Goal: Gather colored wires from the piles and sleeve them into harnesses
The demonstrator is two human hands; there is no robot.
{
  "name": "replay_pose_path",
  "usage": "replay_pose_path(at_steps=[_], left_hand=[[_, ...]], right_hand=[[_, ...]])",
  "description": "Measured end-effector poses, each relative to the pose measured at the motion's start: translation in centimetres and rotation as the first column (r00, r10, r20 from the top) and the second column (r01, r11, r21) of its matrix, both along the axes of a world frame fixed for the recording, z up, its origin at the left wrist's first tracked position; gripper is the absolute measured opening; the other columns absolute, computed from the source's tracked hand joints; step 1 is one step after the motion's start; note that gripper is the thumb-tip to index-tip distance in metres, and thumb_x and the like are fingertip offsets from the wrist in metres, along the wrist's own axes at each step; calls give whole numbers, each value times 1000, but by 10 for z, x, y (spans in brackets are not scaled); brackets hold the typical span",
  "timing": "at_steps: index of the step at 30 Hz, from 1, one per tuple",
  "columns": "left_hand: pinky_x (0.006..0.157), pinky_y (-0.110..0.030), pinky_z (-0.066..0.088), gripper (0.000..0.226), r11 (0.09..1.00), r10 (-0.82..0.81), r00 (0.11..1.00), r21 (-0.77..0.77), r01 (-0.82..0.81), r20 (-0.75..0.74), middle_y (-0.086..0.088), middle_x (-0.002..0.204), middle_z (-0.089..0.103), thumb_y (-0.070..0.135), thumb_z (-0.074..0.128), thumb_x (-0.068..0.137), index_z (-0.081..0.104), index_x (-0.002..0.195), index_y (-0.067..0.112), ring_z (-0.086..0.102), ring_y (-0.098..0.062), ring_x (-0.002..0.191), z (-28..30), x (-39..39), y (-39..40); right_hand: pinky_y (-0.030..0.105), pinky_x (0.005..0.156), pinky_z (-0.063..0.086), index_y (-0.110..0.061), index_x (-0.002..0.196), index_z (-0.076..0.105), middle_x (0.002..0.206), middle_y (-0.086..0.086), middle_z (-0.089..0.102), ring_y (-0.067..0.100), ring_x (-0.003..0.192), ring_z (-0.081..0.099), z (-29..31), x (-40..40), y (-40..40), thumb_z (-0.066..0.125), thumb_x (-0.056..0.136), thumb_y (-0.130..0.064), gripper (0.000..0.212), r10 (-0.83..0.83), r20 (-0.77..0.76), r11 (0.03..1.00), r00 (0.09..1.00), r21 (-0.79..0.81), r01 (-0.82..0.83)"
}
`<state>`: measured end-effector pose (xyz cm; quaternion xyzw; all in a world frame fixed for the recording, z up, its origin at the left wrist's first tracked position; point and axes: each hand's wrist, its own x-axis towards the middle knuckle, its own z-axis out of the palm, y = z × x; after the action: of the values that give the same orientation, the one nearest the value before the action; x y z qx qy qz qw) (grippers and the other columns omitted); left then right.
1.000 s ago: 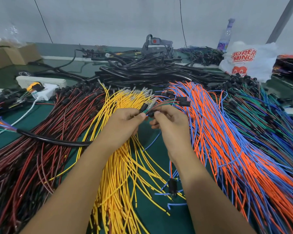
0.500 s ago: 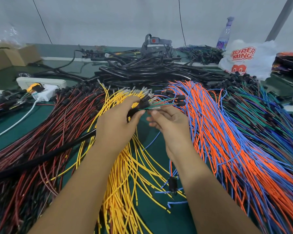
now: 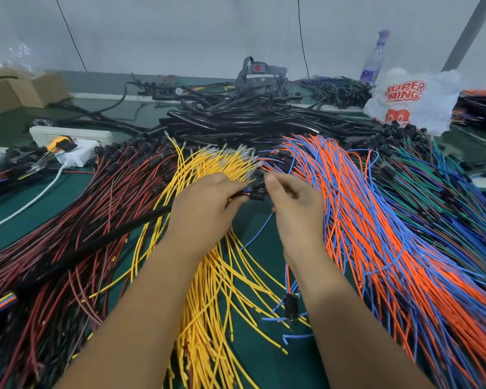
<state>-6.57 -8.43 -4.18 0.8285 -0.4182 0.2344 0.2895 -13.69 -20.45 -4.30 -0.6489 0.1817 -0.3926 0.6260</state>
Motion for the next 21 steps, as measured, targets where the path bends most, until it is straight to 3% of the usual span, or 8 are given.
replay_pose_path(at_steps=[3,7,14,16,19,21], left_hand=[[66,-37,50,23,1000,-3,999,-12,3,-39,2,90,66,23,66,88,71,111,21,59,-20,85,-1,1,1],[69,-40,50,20,1000,-16,999,9,17,-49,-1,89,67,20,67,88,73,106,16,59,-22,86,-2,2,1],[70,-32,49,18,999,34,996,4,-34,-88,8,95,66,28,66,88,70,104,24,58,-16,92,-3,1,1],[68,-31,48,17,998,57,993,10,-56,-107,9,96,65,32,65,88,69,104,26,57,-14,91,-3,-1,1],[69,-32,48,20,997,51,996,69,-46,-73,7,98,64,34,58,92,66,109,27,56,-16,93,1,-7,3],[69,-32,44,24,989,42,998,146,-34,-53,6,99,62,35,49,97,60,117,27,53,-18,97,6,-8,13]], right_hand=[[6,64,44,-32,79,70,73,-17,70,-7,71,62,-2,-1,-1,67,90,-15,20,3,-28,999,1000,-54,-5],[7,67,46,-20,92,74,84,-12,71,-6,76,64,-4,-1,2,67,90,-14,9,49,-41,993,998,-107,-53],[10,71,44,-34,84,61,93,-4,67,-1,81,60,-7,-3,4,60,94,-18,20,52,-93,966,994,-250,-74],[19,75,48,-34,84,60,92,-5,66,1,82,60,-7,-3,2,58,95,-15,22,56,-97,966,994,-246,-78],[42,87,52,-22,91,61,96,3,65,19,93,63,-7,-3,2,55,97,-11,14,45,-98,970,994,-235,-67],[41,87,51,-18,92,61,95,7,65,26,94,63,-6,-3,5,54,97,-11,11,-30,-24,968,999,-250,23]])
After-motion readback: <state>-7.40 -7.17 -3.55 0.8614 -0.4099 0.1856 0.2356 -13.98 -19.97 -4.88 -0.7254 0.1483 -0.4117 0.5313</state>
